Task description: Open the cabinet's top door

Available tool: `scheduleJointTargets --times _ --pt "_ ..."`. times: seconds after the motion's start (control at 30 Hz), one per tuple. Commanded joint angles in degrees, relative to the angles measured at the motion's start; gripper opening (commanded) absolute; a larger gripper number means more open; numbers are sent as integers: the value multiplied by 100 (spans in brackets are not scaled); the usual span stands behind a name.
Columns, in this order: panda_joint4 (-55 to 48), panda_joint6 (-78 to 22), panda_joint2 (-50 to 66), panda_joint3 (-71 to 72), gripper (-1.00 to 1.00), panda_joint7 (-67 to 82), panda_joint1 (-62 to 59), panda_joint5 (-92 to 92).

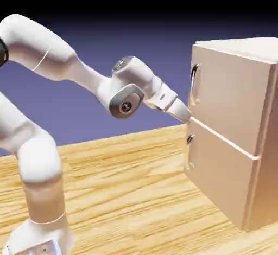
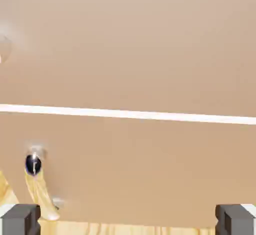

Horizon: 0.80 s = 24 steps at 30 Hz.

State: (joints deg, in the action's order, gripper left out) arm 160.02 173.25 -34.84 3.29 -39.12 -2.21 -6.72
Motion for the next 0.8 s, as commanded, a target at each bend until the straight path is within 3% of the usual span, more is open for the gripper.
scheduleJointTargets --times 0.0,0.77 --pt "-36 -28 -81 122 0 124 -108 -250" --pt "-870 -675 -1937 2923 0 2969 -2578 -5982"
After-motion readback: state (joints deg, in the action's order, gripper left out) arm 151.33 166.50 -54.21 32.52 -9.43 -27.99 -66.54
